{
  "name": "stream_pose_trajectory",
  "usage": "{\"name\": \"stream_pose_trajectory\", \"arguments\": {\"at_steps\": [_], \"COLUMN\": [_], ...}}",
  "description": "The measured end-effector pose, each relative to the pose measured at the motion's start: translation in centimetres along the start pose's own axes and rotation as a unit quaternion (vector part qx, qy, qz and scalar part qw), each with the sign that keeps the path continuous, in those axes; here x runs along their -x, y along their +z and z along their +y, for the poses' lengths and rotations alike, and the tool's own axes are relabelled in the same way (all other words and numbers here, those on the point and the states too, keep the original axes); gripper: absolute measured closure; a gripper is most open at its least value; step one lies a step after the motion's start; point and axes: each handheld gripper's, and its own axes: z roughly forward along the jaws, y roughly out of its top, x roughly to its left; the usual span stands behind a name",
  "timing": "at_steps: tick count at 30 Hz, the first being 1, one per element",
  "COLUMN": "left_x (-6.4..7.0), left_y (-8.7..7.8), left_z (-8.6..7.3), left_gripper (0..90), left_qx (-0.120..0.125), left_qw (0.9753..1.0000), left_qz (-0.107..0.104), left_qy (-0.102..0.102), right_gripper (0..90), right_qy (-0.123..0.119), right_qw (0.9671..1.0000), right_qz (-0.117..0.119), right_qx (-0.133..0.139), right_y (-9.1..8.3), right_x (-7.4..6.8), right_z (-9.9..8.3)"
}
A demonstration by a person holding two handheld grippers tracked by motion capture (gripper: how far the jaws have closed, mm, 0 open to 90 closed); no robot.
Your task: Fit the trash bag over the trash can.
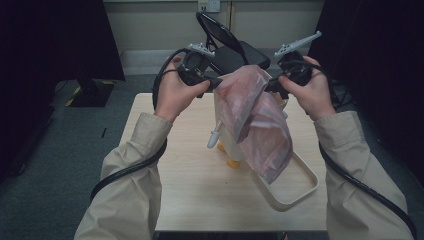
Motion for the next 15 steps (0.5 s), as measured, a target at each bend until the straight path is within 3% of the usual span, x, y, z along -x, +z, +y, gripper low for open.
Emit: {"name": "stream_pose_trajectory", "arguments": {"at_steps": [4,5,6,8,10,11,14,15], "left_x": [0.3,0.5,0.5,0.6,0.9,1.2,1.7,1.9], "left_y": [-0.1,-0.5,-0.5,-0.9,-1.1,-1.0,-0.4,-0.1], "left_z": [-0.5,-0.8,-0.8,-1.0,-1.2,-1.3,-1.4,-1.4], "left_gripper": [68.0,64.7,63.1,58.5,55.1,56.4,61.4,66.4], "left_qx": [0.006,0.009,0.009,0.02,0.019,0.017,-0.001,-0.004], "left_qw": [0.9997,0.9999,0.9999,0.9996,0.9996,0.9994,0.9992,0.999], "left_qz": [-0.015,-0.007,-0.007,-0.018,-0.018,-0.029,-0.035,-0.039], "left_qy": [-0.018,-0.005,-0.005,-0.005,0.008,0.01,0.019,0.02], "right_gripper": [90.0,90.0,90.0,89.9,89.1,88.0,64.3,62.1], "right_qy": [0.007,0.016,0.016,0.017,0.012,0.01,0.012,0.013], "right_qw": [0.9998,0.9994,0.9994,0.9992,0.9987,0.9987,0.9986,0.9986], "right_qz": [0.003,0.002,0.002,-0.007,-0.022,-0.024,-0.05,-0.051], "right_qx": [-0.019,-0.029,-0.029,-0.036,-0.044,-0.043,-0.013,-0.007], "right_y": [1.4,1.9,1.9,1.9,1.9,1.9,1.3,1.0], "right_x": [0.3,0.5,0.5,0.3,0.0,-0.1,-0.6,-0.6], "right_z": [-1.0,-1.5,-1.5,-1.5,-1.4,-1.4,-1.5,-1.6]}}
